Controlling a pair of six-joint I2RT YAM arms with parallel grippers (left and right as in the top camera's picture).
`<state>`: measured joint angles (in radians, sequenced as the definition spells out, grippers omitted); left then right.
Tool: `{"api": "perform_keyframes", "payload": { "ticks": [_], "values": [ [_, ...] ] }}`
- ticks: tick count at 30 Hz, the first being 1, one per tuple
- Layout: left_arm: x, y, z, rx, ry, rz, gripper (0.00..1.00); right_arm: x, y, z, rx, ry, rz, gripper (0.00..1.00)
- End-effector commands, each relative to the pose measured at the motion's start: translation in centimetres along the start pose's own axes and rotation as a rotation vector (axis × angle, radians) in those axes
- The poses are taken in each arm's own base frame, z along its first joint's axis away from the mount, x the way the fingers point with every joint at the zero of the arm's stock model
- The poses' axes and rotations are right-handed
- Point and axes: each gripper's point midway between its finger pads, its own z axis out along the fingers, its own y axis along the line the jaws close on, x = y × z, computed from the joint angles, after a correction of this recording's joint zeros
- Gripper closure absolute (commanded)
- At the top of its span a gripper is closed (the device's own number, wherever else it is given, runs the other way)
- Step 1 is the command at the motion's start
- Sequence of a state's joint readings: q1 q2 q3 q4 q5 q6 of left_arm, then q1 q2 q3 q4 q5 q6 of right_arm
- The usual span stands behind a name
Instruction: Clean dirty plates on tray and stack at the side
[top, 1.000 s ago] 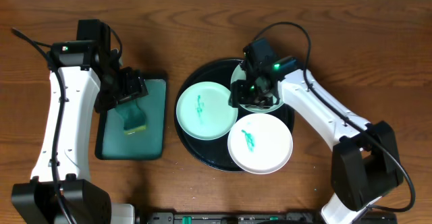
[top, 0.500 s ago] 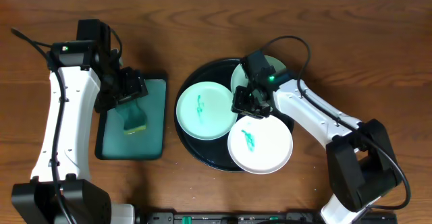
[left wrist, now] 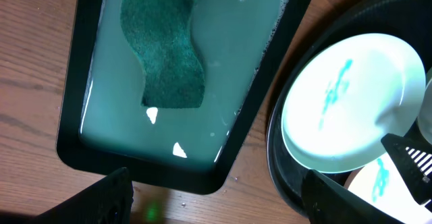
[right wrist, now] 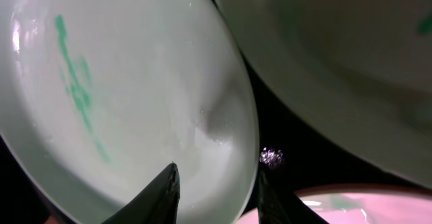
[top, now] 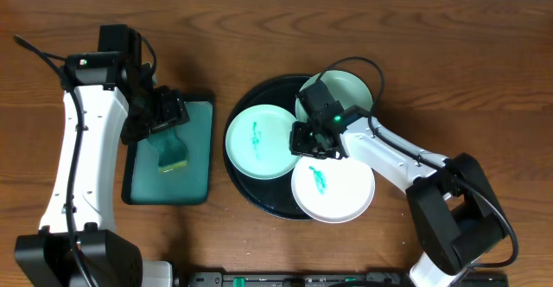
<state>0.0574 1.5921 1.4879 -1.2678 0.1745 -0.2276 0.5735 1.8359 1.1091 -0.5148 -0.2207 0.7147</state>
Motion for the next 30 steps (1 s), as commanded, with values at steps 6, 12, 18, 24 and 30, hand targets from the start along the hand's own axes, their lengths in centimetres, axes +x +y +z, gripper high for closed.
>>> {"api": "perform_keyframes", "payload": {
  "ticks": [6,12,18,24,30],
  "values": [
    [-0.3,0.0,-0.6,0.003,-0.019,0.014,0.19,-0.1,-0.2,0.9,0.005,-0.048,-0.043,0.72],
    [-0.3,0.0,-0.6,0.003,-0.019,0.014,0.20,0.2,-0.6,1.4,0.001,-0.052,-0.045,0.92],
    [-0.6,0.0,-0.6,0.006,-0.030,0.015,0.42,0.4,-0.8,1.4,0.006,-0.046,-0.047,0.97],
    [-1.7,0.2,-0.1,-0.011,-0.069,0.018,0.72,0.4,-0.8,1.5,0.007,-0.045,-0.047,0.97],
    [-2.5,1.4,2.1,-0.087,-0.040,0.005,0.27,0.5,-0.9,1.5,0.011,-0.041,-0.073,0.96]
  ]
}}
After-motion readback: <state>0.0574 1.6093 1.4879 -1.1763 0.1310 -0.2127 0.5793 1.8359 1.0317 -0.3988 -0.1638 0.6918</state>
